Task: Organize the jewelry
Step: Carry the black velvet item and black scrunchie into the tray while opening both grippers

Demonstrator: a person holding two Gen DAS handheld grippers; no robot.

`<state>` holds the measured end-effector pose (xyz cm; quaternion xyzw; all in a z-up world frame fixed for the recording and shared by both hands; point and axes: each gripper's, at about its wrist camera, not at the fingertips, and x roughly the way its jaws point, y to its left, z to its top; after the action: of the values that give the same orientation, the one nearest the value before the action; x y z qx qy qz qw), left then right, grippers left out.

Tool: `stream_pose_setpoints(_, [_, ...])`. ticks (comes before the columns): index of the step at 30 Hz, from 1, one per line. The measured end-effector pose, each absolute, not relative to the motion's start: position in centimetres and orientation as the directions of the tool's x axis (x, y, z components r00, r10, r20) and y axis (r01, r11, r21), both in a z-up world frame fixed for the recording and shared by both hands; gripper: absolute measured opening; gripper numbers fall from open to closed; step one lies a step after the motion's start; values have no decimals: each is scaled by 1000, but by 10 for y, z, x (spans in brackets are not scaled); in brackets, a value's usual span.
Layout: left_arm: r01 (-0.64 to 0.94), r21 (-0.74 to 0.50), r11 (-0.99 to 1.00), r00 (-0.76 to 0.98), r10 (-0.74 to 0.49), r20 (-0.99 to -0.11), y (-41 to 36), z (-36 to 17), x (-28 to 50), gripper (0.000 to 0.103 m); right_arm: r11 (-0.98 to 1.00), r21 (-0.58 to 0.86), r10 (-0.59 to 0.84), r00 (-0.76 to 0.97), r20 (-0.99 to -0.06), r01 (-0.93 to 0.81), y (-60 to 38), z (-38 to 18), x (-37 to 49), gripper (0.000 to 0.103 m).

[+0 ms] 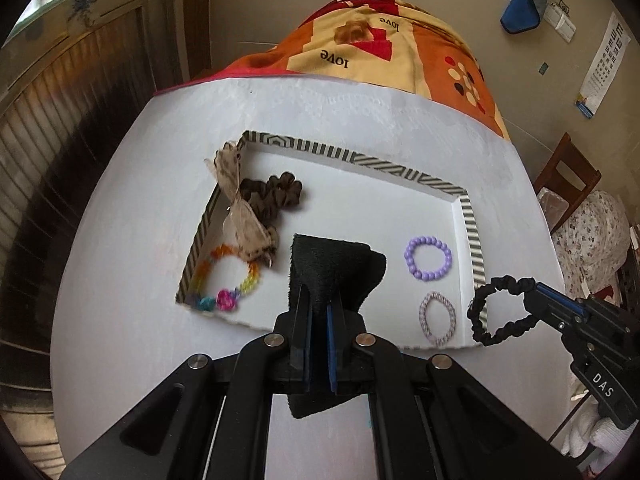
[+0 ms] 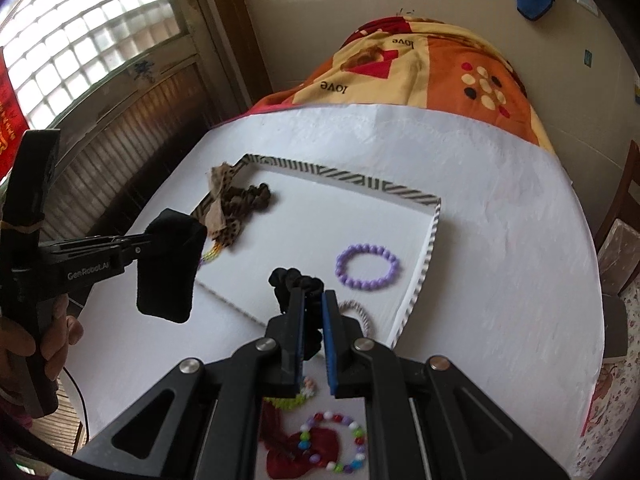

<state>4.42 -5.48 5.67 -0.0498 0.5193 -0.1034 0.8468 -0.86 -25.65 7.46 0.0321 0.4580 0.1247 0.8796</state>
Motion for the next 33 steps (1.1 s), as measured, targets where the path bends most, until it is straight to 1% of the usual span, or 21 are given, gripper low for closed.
stream_pose_setpoints(13, [111, -211, 971, 385, -238, -892, -67, 26, 95, 0, 971, 202, 238, 531, -814, -125, -280, 57, 63, 9])
stream_pose_setpoints(28, [102, -197, 975, 341, -221, -914, -74, -4, 119, 0, 970, 216, 241, 514, -823, -110, -280, 37, 100, 9])
stream_pose_setpoints(33, [88, -181, 980, 331, -200, -922, -71, -14, 124, 0, 962, 260, 265, 517, -814, -84, -284, 29, 117, 9])
